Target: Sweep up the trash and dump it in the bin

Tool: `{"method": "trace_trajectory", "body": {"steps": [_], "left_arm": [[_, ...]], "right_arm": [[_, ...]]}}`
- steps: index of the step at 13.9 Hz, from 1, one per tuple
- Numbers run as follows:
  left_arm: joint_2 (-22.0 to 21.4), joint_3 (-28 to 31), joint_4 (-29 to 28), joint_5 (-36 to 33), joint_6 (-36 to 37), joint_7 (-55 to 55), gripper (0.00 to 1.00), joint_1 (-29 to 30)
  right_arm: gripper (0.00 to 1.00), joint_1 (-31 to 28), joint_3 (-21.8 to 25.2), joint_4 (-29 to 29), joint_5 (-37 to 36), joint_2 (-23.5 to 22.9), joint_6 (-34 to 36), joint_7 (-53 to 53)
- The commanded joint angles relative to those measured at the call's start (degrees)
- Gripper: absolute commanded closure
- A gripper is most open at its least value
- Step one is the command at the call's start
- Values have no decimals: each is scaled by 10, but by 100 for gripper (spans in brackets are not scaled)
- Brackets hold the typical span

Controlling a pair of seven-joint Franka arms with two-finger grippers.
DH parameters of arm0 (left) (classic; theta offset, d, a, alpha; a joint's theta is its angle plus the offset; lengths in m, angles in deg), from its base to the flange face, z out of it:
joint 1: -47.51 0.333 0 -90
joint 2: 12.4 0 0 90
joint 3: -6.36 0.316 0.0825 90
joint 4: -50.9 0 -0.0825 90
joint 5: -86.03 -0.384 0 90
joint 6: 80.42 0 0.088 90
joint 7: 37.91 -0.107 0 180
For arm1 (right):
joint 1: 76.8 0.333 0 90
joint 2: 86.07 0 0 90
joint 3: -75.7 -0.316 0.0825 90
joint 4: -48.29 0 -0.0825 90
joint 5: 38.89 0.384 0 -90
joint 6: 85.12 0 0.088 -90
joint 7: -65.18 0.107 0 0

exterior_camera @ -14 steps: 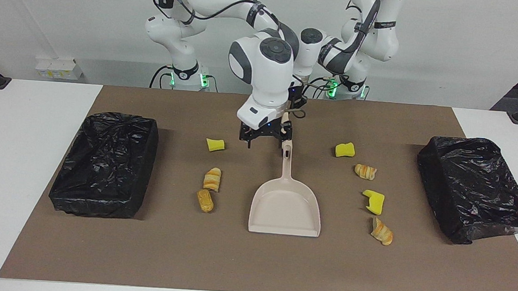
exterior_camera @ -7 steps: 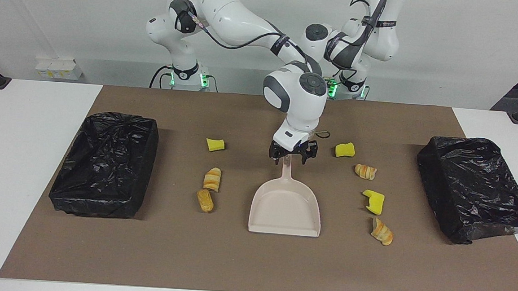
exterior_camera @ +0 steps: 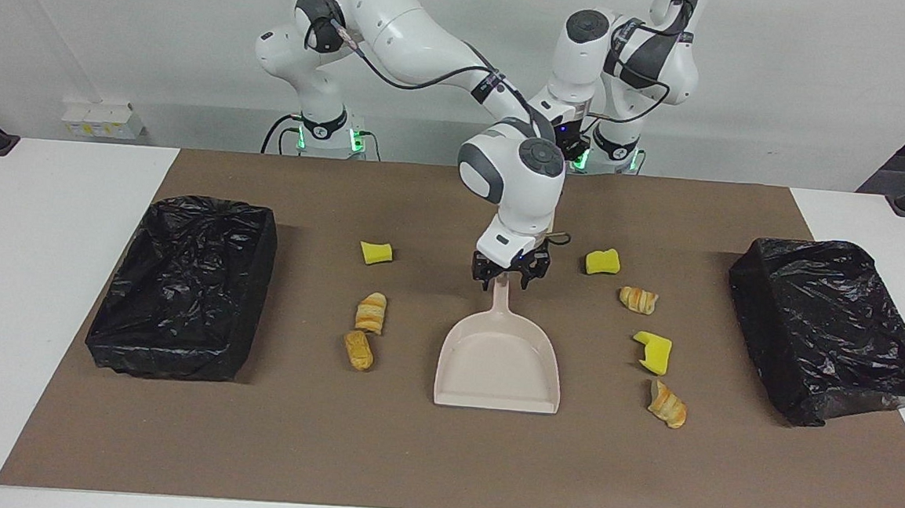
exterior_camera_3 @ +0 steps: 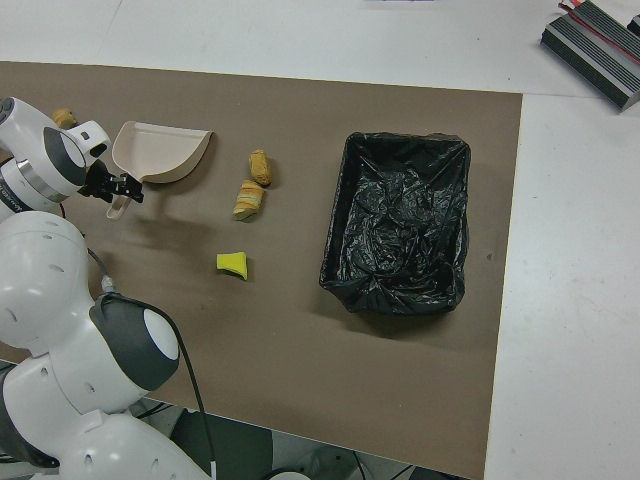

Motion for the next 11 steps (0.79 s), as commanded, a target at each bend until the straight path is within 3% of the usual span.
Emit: {"method": "trace_trajectory", "body": {"steps": [1, 4, 5, 8, 11], "left_arm": [[-20, -4, -9, -20, 6, -40, 100, 78], [0, -5, -6, -36, -39, -86, 100, 159], [12, -5, 0, -36, -54, -105, 100, 180], [97, -5, 78, -44, -89, -146, 100, 251], [184, -5, 158, -51, -91, -241, 100, 316]], "right_arm": [[45, -4, -1, 34, -4, 26, -12, 38], [96, -4, -2, 34, 3, 27, -11, 48], [100, -4, -2, 34, 3, 29, -11, 45], [100, -14, -2, 34, 0, 53, -8, 9], [100, -34, -3, 34, 2, 66, -8, -156]]}}
